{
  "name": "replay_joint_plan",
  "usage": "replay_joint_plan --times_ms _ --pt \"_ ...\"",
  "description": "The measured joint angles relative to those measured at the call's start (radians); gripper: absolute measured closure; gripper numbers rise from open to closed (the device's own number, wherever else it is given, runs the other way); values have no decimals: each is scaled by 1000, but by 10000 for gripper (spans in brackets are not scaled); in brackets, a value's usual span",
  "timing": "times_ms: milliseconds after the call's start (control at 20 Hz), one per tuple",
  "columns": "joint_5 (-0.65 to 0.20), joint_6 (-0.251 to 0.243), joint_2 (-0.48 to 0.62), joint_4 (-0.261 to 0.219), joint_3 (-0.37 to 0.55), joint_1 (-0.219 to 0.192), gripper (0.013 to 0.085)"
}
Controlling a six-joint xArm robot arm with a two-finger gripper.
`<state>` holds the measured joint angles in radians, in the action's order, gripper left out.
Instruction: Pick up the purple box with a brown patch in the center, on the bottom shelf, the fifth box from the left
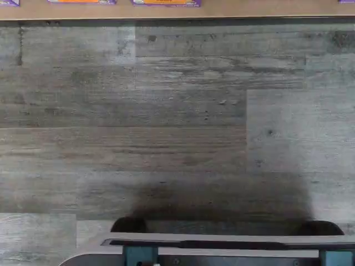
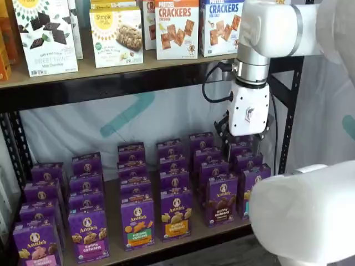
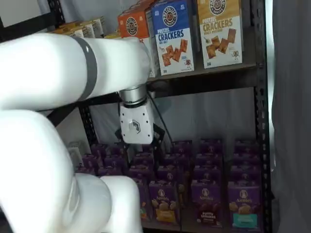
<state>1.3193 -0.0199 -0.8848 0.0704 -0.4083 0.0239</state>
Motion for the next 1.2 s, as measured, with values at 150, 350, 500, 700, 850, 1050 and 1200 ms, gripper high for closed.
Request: replay_joint_plan --times_ms 150,350,500,700,850,1050,1200 --pt "-10 17 15 -2 2 -17 130" --pt "-26 39 56 -3 -2 -38 130" --pt "-51 43 95 -16 -5 -44 130" --pt "-90 83 169 14 -13 -73 130" --pt "-121 92 214 14 -16 -78 130" --pt "-176 92 283 -7 -22 -83 130" --pt "-202 115 342 5 -32 -99 130"
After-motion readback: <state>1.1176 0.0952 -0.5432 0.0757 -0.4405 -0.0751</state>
